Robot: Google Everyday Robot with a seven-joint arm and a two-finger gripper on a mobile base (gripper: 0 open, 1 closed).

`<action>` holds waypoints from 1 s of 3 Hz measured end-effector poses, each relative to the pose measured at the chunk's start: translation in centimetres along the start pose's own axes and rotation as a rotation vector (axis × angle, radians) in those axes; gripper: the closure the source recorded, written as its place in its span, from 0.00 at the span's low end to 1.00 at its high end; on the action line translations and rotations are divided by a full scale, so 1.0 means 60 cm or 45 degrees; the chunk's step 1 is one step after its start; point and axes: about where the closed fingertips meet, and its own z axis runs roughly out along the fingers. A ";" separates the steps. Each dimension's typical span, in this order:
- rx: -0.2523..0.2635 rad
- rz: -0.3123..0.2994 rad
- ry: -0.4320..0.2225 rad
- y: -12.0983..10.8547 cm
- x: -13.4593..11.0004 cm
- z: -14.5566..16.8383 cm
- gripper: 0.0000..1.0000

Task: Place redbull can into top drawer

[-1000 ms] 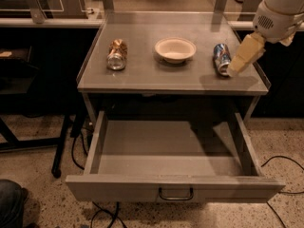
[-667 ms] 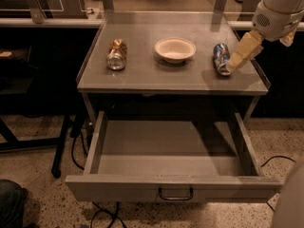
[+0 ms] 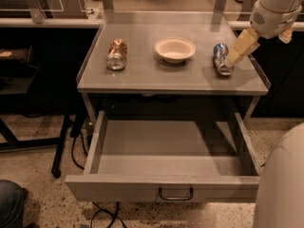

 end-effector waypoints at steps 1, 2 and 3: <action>-0.026 -0.059 -0.019 0.039 -0.014 0.001 0.00; -0.046 -0.108 -0.006 0.087 -0.030 0.002 0.00; -0.031 -0.129 0.026 0.129 -0.086 0.019 0.00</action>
Offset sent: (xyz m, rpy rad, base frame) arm -0.0170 0.0964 -0.0103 0.0088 0.0838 0.1341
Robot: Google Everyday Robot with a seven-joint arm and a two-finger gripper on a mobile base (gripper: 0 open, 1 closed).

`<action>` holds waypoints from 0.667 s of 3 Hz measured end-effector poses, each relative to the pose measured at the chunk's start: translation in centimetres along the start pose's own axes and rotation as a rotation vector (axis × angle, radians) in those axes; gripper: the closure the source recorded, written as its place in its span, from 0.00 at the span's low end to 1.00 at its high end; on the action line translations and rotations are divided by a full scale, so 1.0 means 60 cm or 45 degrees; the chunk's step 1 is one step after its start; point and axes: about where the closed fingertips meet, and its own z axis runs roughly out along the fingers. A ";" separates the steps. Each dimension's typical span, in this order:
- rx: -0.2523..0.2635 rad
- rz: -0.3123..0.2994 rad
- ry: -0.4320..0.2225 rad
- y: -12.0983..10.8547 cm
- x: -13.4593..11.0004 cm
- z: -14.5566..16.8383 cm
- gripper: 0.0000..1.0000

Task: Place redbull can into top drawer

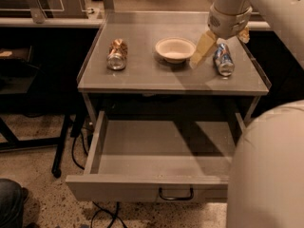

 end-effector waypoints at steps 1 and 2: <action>0.006 0.000 -0.022 -0.002 -0.012 0.003 0.00; -0.005 0.069 0.038 -0.024 -0.019 0.039 0.00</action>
Offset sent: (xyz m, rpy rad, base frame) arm 0.0770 -0.0441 -0.0269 -0.0079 0.0838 -0.1969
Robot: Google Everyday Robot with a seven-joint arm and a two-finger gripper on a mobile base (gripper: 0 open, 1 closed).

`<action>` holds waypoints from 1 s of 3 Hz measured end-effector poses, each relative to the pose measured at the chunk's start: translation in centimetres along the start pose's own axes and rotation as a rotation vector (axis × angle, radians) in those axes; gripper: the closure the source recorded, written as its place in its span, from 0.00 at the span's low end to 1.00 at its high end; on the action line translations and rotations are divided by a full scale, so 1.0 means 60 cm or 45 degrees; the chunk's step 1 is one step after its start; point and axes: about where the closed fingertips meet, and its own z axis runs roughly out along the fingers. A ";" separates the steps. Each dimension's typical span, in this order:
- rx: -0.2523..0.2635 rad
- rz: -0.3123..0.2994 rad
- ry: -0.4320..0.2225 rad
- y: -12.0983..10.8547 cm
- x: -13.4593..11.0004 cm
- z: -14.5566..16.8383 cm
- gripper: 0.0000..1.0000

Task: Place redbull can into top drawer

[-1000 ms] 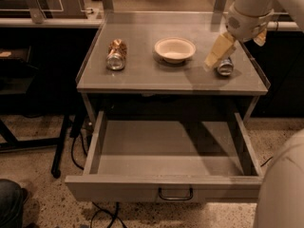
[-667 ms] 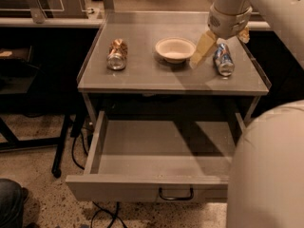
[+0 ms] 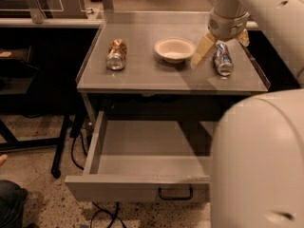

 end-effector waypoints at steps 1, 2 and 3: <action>0.025 0.107 0.053 -0.050 -0.022 0.054 0.00; 0.053 0.186 0.051 -0.080 -0.048 0.090 0.00; 0.072 0.195 0.001 -0.090 -0.073 0.100 0.14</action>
Offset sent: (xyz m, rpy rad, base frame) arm 0.0969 -0.0672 -0.0269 -0.0550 0.1102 -0.2515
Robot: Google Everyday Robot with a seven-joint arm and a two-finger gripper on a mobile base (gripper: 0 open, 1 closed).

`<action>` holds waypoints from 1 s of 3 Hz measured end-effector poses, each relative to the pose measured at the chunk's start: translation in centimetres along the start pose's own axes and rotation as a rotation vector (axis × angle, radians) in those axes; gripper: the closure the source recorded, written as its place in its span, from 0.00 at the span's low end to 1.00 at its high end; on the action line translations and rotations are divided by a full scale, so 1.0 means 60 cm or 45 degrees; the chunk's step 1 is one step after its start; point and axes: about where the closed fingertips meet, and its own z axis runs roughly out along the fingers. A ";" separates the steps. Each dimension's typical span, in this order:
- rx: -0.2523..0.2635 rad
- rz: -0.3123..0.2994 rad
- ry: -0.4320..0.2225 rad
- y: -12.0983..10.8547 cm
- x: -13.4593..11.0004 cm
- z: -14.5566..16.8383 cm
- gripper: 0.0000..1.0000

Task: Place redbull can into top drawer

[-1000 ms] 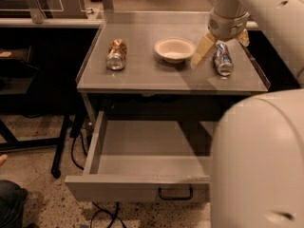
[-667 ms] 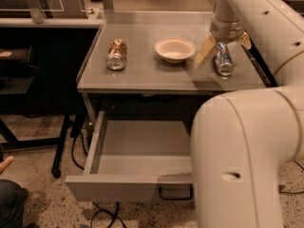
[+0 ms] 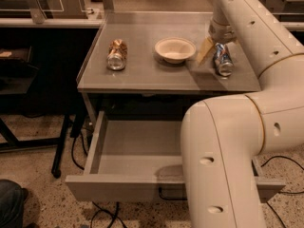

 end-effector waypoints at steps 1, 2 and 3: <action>0.005 -0.001 -0.029 -0.001 -0.012 0.007 0.43; 0.005 -0.001 -0.029 -0.001 -0.012 0.007 0.68; 0.005 -0.001 -0.029 -0.001 -0.012 0.007 0.90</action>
Offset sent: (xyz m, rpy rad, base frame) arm 0.0070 0.0009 -0.0023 0.0017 -0.0206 0.0044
